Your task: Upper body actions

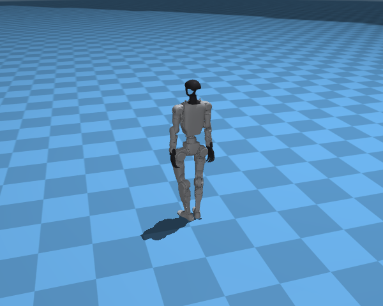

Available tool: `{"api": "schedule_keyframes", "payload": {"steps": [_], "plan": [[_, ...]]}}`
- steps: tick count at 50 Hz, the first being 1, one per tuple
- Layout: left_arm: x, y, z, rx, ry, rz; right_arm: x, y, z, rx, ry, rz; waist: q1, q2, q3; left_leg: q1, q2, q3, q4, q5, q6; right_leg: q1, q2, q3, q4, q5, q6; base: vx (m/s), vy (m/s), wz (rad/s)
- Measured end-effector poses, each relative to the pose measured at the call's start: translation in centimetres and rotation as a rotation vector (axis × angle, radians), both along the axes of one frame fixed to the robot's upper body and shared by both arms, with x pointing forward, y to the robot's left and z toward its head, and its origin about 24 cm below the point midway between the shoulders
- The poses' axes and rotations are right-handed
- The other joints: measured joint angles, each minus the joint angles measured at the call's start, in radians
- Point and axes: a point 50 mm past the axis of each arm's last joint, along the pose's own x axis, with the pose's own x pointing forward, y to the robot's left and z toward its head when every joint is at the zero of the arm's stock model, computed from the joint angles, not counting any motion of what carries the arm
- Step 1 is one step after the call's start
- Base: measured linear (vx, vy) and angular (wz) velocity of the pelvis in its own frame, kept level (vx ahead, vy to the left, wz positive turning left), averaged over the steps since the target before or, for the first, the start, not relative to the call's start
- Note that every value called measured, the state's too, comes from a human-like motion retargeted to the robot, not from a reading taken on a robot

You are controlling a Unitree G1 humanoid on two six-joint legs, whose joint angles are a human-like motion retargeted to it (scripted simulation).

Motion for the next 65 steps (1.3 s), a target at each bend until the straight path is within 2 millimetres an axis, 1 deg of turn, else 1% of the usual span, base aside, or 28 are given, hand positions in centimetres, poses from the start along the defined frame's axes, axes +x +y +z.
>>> {"api": "schedule_keyframes", "payload": {"steps": [4, 8, 15, 23, 30, 49, 65], "plan": [[0.6, 0.0, 0.0, -0.022, -0.015, -0.009, -0.6, -0.3, 0.1, -0.008, 0.024, 0.0, -0.011, 0.004, -0.001, 0.005, -0.002, 0.003, 0.0, -0.003, -0.002, 0.003, 0.001, 0.003, -0.001, 0.001, -0.001, 0.0, 0.0, 0.0], [0.5, -0.2, 0.0, -0.057, -0.008, -0.025, -0.7, -0.3, 0.1, -0.001, 0.032, -0.007, -0.022, 0.01, -0.001, 0.009, -0.004, 0.005, -0.001, -0.006, -0.002, 0.004, 0.002, 0.007, 0.0, 0.002, -0.002, 0.0, 0.0, 0.0], [-0.7, -0.2, 0.1, -0.057, 0.043, -0.064, -0.1, 0.0, 0.0, 0.006, 0.003, 0.003, -0.034, 0.025, -0.005, 0.013, -0.003, 0.012, -0.004, -0.012, -0.002, -0.004, 0.004, 0.019, 0.006, 0.005, -0.001, 0.0, 0.0, 0.0], [-2.5, 0.2, 0.3, -0.051, 0.119, -0.099, 0.8, 0.4, -0.1, 0.025, -0.027, 0.055, -0.035, 0.029, -0.007, 0.014, -0.002, 0.019, -0.003, -0.016, -0.004, -0.012, 0.002, 0.029, 0.012, 0.011, 0.001, 0.0, 0.0, 0.0], [-3.3, 0.1, 0.5, -0.065, 0.152, -0.102, 1.2, 0.3, -0.1, 0.032, -0.03, 0.076, -0.038, 0.03, -0.009, 0.014, -0.005, 0.015, -0.005, -0.015, -0.007, -0.014, -0.004, 0.023, 0.014, 0.013, 0.005, 0.0, 0.0, 0.0], [-1.8, 0.1, 0.3, -0.062, 0.1, -0.118, 0.6, 0.0, 0.0, 0.03, -0.003, 0.083, -0.035, 0.024, -0.007, 0.012, -0.006, 0.0, -0.002, -0.014, -0.016, -0.01, -0.009, 0.011, 0.017, 0.012, 0.009, 0.0, 0.0, 0.0], [-2.3, -0.1, 0.3, -0.063, 0.115, -0.118, 0.9, -0.1, -0.1, 0.033, -0.01, 0.093, -0.036, 0.029, -0.01, 0.02, 0.003, 0.015, -0.004, -0.016, -0.028, -0.007, 0.002, 0.024, 0.015, 0.01, 0.004, 0.0, 0.0, 0.0]]}}
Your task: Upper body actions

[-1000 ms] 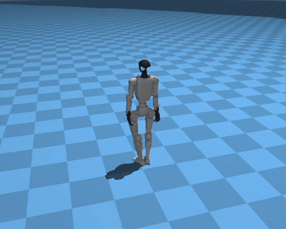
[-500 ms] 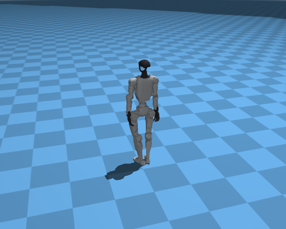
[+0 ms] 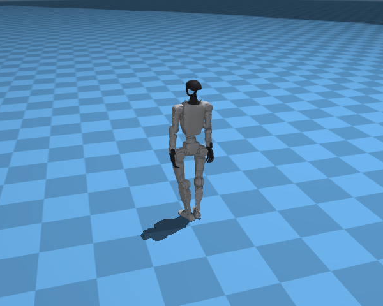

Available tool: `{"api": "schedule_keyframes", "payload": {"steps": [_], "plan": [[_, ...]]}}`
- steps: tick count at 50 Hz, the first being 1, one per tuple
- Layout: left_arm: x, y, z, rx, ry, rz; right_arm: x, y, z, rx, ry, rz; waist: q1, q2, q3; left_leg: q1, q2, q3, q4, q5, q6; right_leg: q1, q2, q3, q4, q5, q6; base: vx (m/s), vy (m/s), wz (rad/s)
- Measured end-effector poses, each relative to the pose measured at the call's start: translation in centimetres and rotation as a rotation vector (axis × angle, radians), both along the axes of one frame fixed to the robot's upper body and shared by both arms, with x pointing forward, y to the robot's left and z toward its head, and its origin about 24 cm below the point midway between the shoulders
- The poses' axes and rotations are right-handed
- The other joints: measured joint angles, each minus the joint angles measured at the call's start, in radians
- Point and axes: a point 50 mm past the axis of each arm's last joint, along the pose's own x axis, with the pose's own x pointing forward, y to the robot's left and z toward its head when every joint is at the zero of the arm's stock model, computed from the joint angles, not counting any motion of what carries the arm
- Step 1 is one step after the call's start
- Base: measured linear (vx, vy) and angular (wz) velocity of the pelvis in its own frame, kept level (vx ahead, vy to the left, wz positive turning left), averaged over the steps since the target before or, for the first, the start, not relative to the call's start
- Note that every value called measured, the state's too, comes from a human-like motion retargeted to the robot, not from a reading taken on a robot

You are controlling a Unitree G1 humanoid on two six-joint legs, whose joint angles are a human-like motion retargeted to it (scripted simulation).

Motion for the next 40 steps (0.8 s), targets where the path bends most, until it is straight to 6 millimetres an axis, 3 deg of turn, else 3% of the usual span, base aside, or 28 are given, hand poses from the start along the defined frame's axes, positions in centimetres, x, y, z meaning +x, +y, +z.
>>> {"api": "schedule_keyframes", "payload": {"steps": [25, 32, 35, 37, 40], "plan": [[0.4, 0.0, -0.1, 0.002, -0.025, 0.006, 0.1, -0.7, 0.1, -0.021, 0.001, 0.02, -0.009, 0.034, 0.015, -0.015, 0.026, 0.031, 0.027, 0.002, -0.038, -0.011, 0.01, 0.02, 0.006, -0.001, -0.015, -0.01, 0.0, 0.0], [2.8, 0.6, -0.3, 0.027, -0.124, -0.003, 0.4, -1.3, 0.2, -0.032, -0.003, -0.001, 0.02, 0.007, 0.086, -0.079, 0.033, 0.017, 0.173, 0.046, -0.135, -0.005, -0.033, 0.023, 0.002, 0.005, -0.022, -0.14, -0.02, 0.12], [4.1, 1.1, -0.2, 0.06, -0.162, -0.023, 0.2, -1.2, 0.2, -0.031, 0.0, -0.004, 0.032, -0.019, 0.102, -0.12, 0.009, -0.112, 0.244, 0.07, -0.173, -0.002, -0.057, -0.015, -0.008, 0.008, -0.022, -0.16, -0.07, 0.63], [4.3, 1.5, -0.1, 0.075, -0.17, -0.023, -0.2, -1.2, 0.2, -0.035, 0.003, 0.003, 0.048, -0.035, 0.104, -0.129, 0.007, -0.154, 0.268, 0.04, -0.158, -0.003, -0.068, -0.022, -0.01, 0.012, -0.021, -0.03, -0.02, 0.22], [3.8, 1.8, -0.1, 0.088, -0.156, 0.005, -0.6, -1.1, 0.2, -0.04, 0.018, 0.027, 0.068, -0.056, 0.107, -0.098, 0.059, -0.044, 0.245, -0.005, -0.082, -0.001, -0.08, -0.009, -0.008, 0.016, -0.017, 0.03, 0.02, -0.12]]}}
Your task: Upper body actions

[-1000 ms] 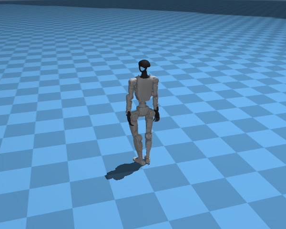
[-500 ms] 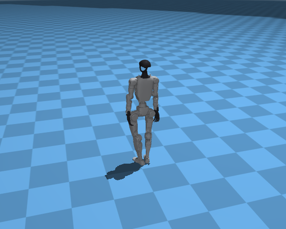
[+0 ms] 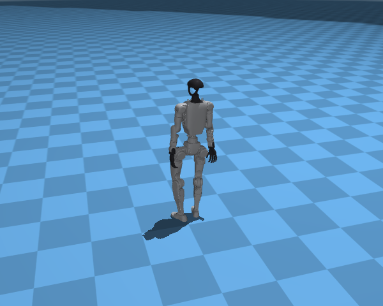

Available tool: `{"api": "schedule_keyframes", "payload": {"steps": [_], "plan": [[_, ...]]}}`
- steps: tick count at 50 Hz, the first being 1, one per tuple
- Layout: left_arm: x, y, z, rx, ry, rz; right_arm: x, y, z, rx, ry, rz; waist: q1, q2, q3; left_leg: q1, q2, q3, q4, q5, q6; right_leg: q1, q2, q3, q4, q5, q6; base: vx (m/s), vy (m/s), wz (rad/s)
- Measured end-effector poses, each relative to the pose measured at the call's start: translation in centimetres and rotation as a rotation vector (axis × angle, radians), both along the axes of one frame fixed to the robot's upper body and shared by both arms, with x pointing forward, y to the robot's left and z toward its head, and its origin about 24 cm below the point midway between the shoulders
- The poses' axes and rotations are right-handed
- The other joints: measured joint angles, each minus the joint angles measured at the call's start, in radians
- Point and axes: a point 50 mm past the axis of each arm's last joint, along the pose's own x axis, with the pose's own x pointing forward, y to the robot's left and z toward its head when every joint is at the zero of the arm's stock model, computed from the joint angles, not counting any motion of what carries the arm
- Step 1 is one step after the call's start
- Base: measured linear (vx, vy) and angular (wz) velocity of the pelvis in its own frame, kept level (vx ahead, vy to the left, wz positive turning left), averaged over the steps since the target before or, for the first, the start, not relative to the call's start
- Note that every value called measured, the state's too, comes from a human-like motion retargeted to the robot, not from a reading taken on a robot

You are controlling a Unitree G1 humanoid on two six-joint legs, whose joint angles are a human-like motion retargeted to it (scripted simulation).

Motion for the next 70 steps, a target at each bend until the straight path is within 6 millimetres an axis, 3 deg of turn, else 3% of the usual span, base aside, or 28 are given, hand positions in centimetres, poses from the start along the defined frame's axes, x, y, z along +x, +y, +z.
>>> {"api": "schedule_keyframes", "payload": {"steps": [2, 4, 8, 15, 20, 26, 32, 37, 43, 50, 56, 70], "plan": [[-1.0, 0.0, 0.0, 0.002, 0.025, 0.032, -0.2, 0.0, 0.0, -0.005, 0.005, 0.006, -0.02, 0.007, -0.011, 0.027, 0.026, 0.053, -0.052, 0.035, 0.025, 0.003, 0.009, -0.001, 0.001, -0.002, 0.003, 0.09, 0.13, -0.03], [-2.0, 0.1, 0.1, 0.002, 0.056, 0.059, -0.3, 0.1, 0.0, -0.002, 0.003, -0.002, -0.049, 0.028, -0.026, 0.053, 0.042, 0.08, -0.114, 0.056, -0.022, 0.005, 0.035, 0.0, 0.001, -0.006, 0.003, 0.15, 0.12, 0.03], [-3.4, -0.1, 0.2, 0.004, 0.11, 0.071, -0.7, 0.0, 0.0, 0.01, -0.007, -0.054, -0.107, 0.049, -0.049, 0.09, 0.034, 0.173, -0.218, 0.053, -0.002, 0.008, 0.045, -0.018, 0.002, -0.008, 0.019, 0.13, 0.2, 0.3], [-1.7, 0.3, 0.1, 0.007, 0.057, 0.057, 0.3, 0.1, -0.2, 0.013, -0.078, -0.121, -0.101, 0.019, -0.029, 0.067, -0.006, 0.109, -0.232, 0.045, 0.032, -0.031, 0.005, -0.018, 0.036, 0.019, 0.053, 0.01, 0.16, -0.08], [-0.8, 0.6, 0.1, -0.003, 0.031, 0.09, 2.9, -0.3, -0.2, 0.004, -0.141, -0.011, -0.063, 0.006, -0.016, 0.06, 0.006, 0.202, -0.251, 0.026, 0.043, -0.127, -0.005, 0.068, 0.108, 0.073, 0.085, -0.07, 0.15, -0.98], [-1.7, 1.2, 0.3, 0.021, 0.065, 0.118, 4.8, -0.1, -0.2, 0.016, -0.2, 0.045, -0.082, 0.011, -0.012, 0.051, 0.02, 0.245, -0.263, 0.025, 0.047, -0.156, 0.004, 0.119, 0.13, 0.052, 0.042, -0.05, 0.05, -0.41], [-2.3, 1.5, 0.4, 0.031, 0.086, 0.123, 2.5, 0.0, -0.2, 0.013, -0.135, -0.02, -0.073, -0.018, -0.018, 0.07, -0.004, 0.21, -0.248, 0.022, 0.041, -0.052, -0.048, -0.075, 0.025, 0.062, 0.064, 0.09, -0.05, 0.31], [-2.1, 0.7, 0.2, 0.016, 0.077, 0.137, 0.3, -0.3, 0.0, -0.004, -0.054, -0.069, -0.017, -0.018, -0.046, 0.064, 0.0, 0.199, -0.244, 0.028, 0.029, -0.037, -0.04, -0.067, 0.0, 0.061, 0.07, 0.04, -0.07, 0.14], [-2.2, -0.5, 0.0, -0.025, 0.059, 0.155, 0.7, -0.8, 0.0, -0.014, -0.063, -0.045, -0.04, 0.015, -0.052, 0.065, 0.011, 0.179, -0.249, 0.037, 0.024, -0.025, -0.014, -0.061, -0.001, 0.038, 0.06, 0.01, -0.04, 0.13], [-2.6, 0.3, 0.1, 0.002, 0.079, 0.067, 1.2, -0.5, -0.1, 0.017, -0.081, -0.042, -0.019, 0.032, -0.069, 0.084, 0.021, 0.192, -0.253, 0.032, 0.015, -0.016, -0.002, -0.053, 0.0, 0.028, 0.057, 0.02, 0.0, -0.07], [-2.2, 0.7, 0.2, 0.006, 0.06, 0.108, 1.4, -0.4, -0.1, 0.025, -0.084, -0.012, 0.001, 0.047, -0.077, 0.091, 0.027, 0.19, -0.254, 0.032, 0.012, -0.005, 0.006, -0.053, 0.003, 0.018, 0.06, 0.02, 0.02, 0.03], [-0.8, 1.2, 0.2, -0.001, 0.006, 0.112, -2.3, -0.6, 0.2, 0.014, 0.018, -0.054, 0.079, 0.031, -0.086, 0.039, -0.001, 0.056, -0.226, 0.059, 0.015, 0.057, -0.017, -0.163, -0.01, -0.019, 0.08, 0.02, 0.11, 0.51]]}}
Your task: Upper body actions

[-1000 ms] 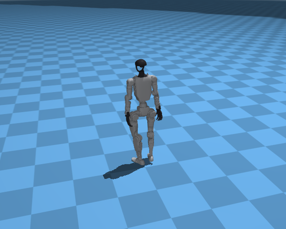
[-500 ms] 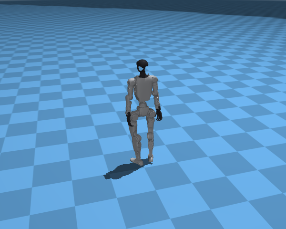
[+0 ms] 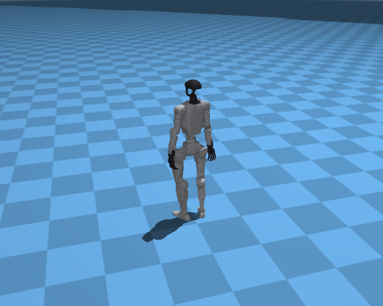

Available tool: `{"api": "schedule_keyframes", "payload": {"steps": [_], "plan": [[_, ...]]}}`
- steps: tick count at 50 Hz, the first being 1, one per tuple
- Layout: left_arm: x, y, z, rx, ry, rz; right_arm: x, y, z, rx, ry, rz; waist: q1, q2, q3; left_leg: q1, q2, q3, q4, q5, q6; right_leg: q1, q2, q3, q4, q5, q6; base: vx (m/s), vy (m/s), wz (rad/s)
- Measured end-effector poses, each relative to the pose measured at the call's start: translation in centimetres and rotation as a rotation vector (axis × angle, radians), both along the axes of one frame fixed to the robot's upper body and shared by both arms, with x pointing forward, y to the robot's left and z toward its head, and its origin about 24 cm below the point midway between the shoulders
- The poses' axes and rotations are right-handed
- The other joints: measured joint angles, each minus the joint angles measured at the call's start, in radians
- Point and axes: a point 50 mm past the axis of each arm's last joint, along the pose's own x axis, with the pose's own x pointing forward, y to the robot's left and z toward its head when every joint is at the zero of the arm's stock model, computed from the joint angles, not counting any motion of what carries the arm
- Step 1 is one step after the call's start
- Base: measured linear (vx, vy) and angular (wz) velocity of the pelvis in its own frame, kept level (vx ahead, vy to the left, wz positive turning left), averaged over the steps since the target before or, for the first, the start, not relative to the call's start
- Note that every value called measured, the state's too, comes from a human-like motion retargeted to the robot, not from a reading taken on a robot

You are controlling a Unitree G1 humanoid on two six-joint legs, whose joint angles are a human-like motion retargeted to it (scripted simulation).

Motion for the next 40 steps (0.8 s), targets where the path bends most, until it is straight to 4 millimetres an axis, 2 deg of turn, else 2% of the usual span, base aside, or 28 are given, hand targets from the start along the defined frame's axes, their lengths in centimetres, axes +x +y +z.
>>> {"api": "schedule_keyframes", "payload": {"steps": [5, 14, 20, 30, 35, 40], "plan": [[-0.9, -0.3, 0.0, -0.01, 0.032, 0.032, -1.2, -0.5, 0.3, -0.022, 0.035, -0.005, 0.037, -0.014, -0.004, -0.039, -0.02, -0.072, 0.017, 0.016, -0.002, 0.023, -0.017, -0.063, -0.005, -0.016, 0.016, -0.01, 0.13, 0.88], [-3.6, -0.4, 0.2, -0.007, 0.119, 0.043, -1.4, -1.0, 0.4, -0.043, 0.026, -0.039, 0.09, -0.031, -0.014, -0.104, -0.076, -0.203, 0.038, 0.051, -0.006, 0.063, -0.045, -0.178, -0.016, -0.037, 0.047, -0.03, 0.18, 0.98], [-5.5, -0.8, 0.4, -0.005, 0.176, 0.089, -0.5, -0.9, 0.2, -0.035, -0.004, -0.013, 0.135, -0.03, -0.013, -0.125, -0.106, -0.25, 0.036, 0.074, -0.009, 0.083, -0.057, -0.231, -0.02, -0.044, 0.062, -0.05, 0.14, 0.71], [-7.7, -1.0, 0.7, 0.002, 0.226, 0.154, 2.4, 0.4, -0.4, 0.02, -0.083, 0.092, 0.157, -0.022, 0.003, -0.125, -0.117, -0.266, 0.032, 0.085, -0.008, 0.093, -0.061, -0.261, -0.014, -0.044, 0.069, -0.01, 0.03, 0.19], [-8.3, -0.9, 0.9, 0.004, 0.246, 0.163, 3.0, 0.9, -0.5, 0.041, -0.104, 0.13, 0.133, -0.021, 0.0, -0.118, -0.104, -0.244, 0.031, 0.073, -0.006, 0.081, -0.057, -0.247, -0.014, -0.039, 0.063, 0.02, -0.05, -0.25], [-7.9, -0.7, 0.8, 0.003, 0.236, 0.167, 2.6, 1.0, -0.5, 0.052, -0.091, 0.144, 0.106, -0.022, 0.003, -0.096, -0.08, -0.201, 0.033, 0.049, -0.002, 0.067, -0.047, -0.211, -0.016, -0.029, 0.048, 0.05, -0.12, -0.64]]}}
